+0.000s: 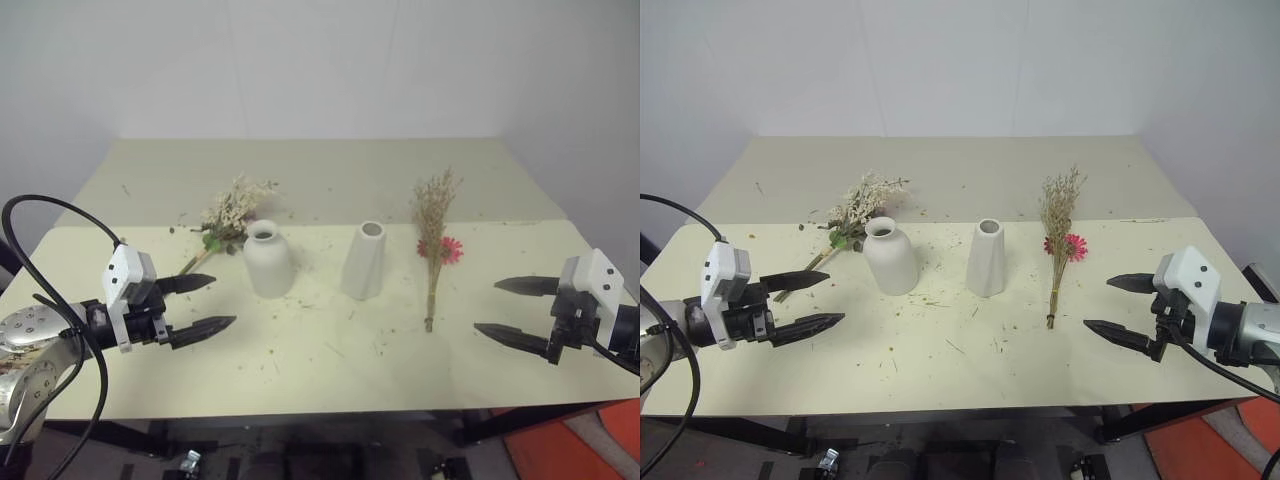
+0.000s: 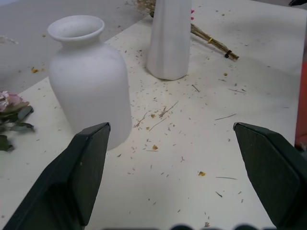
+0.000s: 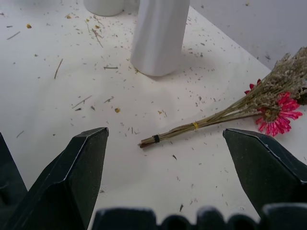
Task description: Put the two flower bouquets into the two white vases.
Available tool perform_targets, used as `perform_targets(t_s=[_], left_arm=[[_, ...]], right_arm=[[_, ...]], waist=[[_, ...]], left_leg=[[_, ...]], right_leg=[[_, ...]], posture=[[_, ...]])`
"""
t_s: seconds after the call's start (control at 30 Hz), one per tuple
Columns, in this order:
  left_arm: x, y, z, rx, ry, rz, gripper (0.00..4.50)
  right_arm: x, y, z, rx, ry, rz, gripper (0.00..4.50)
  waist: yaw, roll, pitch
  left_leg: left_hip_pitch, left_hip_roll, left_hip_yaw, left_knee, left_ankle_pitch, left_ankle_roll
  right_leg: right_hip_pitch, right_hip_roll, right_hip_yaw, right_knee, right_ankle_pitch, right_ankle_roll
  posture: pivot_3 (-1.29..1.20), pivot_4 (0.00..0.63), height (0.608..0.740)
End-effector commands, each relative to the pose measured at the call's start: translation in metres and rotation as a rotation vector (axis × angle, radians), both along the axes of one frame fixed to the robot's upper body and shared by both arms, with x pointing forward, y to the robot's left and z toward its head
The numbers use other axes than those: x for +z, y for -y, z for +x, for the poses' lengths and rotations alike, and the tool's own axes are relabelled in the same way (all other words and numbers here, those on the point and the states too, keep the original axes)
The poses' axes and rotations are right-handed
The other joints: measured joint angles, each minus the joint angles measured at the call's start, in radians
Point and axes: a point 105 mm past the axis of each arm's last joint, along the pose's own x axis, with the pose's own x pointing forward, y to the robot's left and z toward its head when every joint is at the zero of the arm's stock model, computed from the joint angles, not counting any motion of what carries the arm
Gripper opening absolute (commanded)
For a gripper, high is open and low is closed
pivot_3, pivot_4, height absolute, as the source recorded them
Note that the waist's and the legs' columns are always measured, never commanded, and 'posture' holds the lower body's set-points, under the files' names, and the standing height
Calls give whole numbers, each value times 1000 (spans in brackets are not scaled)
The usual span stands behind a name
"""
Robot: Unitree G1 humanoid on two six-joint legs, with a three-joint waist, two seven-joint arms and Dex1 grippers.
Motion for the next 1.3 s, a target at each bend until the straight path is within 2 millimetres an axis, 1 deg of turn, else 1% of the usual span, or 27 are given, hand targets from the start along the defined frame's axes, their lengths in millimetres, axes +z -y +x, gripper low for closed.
perform_targets(t_s=[0.03,0.2,0.27,0.37,0.5,0.63,0.73,0.8,0.93,0.97,1.0,1.07,1.17,1.3], left_arm=[[13,-11,10,88,25,45,4476],[7,-32,35,308,-49,169,4476],[3,-36,45,356,-77,219,4476],[-1,-43,66,456,-142,303,4476],[-3,-50,93,539,-169,384,4476],[0,-51,122,592,-199,401,4476],[-4,-52,138,638,-252,441,4476],[-8,-50,150,658,-312,448,4476],[-15,-45,163,654,-354,450,4476],[-20,-43,166,653,-366,448,4476],[-25,-43,168,654,-378,455,4299],[-36,-43,169,657,-400,469,3842],[-45,-44,169,661,-419,480,2924],[-53,-46,167,662,-434,480,1534]], right_arm=[[10,-6,1,27,38,1,4500],[17,-12,6,34,88,-12,4500],[24,-16,8,47,98,8,4500],[40,-28,9,101,116,76,4500],[54,-39,11,166,139,107,4500],[58,-45,14,200,154,105,4500],[58,-47,15,209,155,104,4500],[58,-49,15,214,158,106,4500],[59,-51,14,218,164,113,4500],[59,-52,13,218,167,115,4500],[60,-52,12,217,169,117,4500],[60,-51,11,208,175,118,4500],[60,-50,8,195,179,119,4500],[58,-48,3,177,178,125,4500]], waist=[[0,0,0],[0,0,0],[0,0,0],[1,-1,0],[1,-1,1],[1,-1,1],[2,-1,1],[2,-2,1],[1,-2,1],[-1,-2,1],[-3,-2,1],[-4,-2,1],[-1,-2,1],[-1,-2,1]], left_leg=[[0,0,0,0,0,0],[1,0,0,0,0,0],[0,0,0,0,0,0],[0,-1,0,0,0,0],[0,-1,-1,0,0,0],[-3,-2,-1,0,0,0],[-4,-2,-1,0,0,0],[-4,-2,-1,0,0,0],[-6,-3,-2,1,0,0],[-6,-3,-2,1,0,0],[-6,-3,-2,1,0,1],[-6,-3,-2,1,0,1],[-6,-3,-3,1,-1,1],[-6,-3,-3,3,-1,1]], right_leg=[[0,0,0,0,0,0],[0,0,0,1,0,0],[0,0,0,1,0,0],[0,0,0,1,0,0],[0,1,0,1,0,0],[-2,0,0,-1,0,0],[-2,0,-1,-1,1,-1],[-2,0,-1,-1,2,-2],[-2,0,-2,-1,2,-2],[-3,0,-2,-1,2,-2],[-3,0,-1,-1,4,-5],[-3,0,-1,-1,4,-6],[-4,0,-2,0,4,-7],[-3,-1,-2,2,4,-6]], posture=[[0,150,740],[0,150,740],[0,150,740],[0,150,740],[0,150,740],[0,150,740],[0,150,740],[0,150,740],[0,150,740],[0,150,740],[0,150,740],[0,150,740],[0,150,740],[0,150,740]])
